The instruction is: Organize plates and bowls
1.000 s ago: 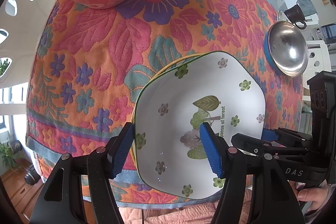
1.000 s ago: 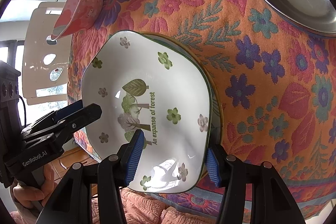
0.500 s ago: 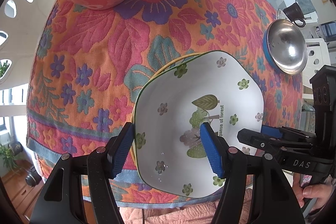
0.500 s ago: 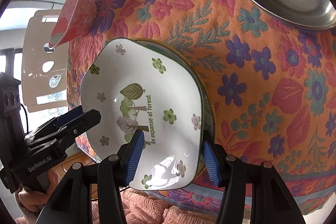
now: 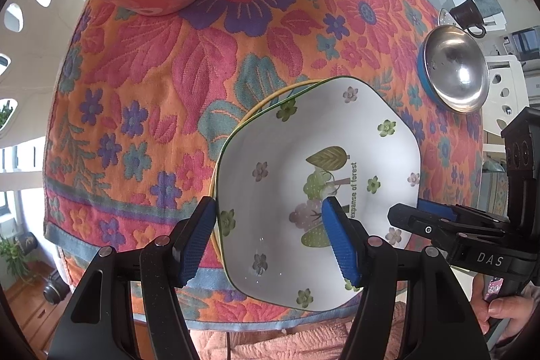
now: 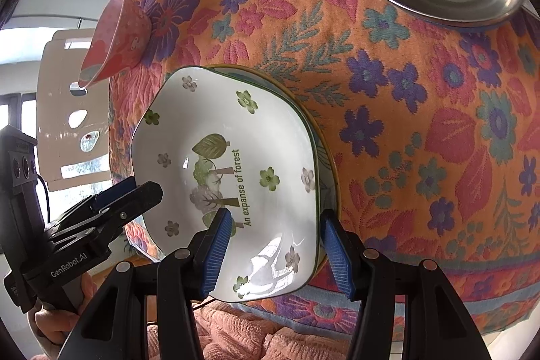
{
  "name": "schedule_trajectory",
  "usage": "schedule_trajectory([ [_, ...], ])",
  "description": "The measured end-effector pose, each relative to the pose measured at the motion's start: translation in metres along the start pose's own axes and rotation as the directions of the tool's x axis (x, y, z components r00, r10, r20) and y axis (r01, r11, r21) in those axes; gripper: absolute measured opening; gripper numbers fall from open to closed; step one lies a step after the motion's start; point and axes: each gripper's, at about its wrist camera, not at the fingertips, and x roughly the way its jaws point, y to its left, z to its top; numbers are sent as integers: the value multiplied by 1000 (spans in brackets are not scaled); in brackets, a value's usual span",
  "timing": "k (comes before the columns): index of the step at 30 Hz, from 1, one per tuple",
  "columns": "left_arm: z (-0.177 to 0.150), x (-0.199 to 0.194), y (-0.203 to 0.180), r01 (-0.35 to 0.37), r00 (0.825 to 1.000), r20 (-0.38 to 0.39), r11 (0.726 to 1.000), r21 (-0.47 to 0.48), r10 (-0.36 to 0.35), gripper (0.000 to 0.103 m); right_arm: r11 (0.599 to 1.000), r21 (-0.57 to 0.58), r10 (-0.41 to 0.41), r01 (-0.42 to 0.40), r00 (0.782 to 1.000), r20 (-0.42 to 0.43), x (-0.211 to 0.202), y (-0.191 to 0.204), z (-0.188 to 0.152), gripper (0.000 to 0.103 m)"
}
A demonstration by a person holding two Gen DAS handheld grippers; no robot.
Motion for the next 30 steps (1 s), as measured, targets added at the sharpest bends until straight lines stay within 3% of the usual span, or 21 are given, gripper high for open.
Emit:
schedule_trajectory([
  [8, -1, -21, 4, -23, 999, 42, 999, 46, 21, 63, 997, 71, 4, -8, 998, 58, -16, -9, -11, 53],
  [20, 9, -43, 22, -26, 996, 78, 998, -53, 30, 63, 996, 87, 6, -19, 989, 145, -64, -18, -27, 53],
  [30, 47, -54, -29, -10, 994, 108, 995, -102, 21, 63, 999, -21, 47, -44, 987, 151, -112, -25, 3, 53],
])
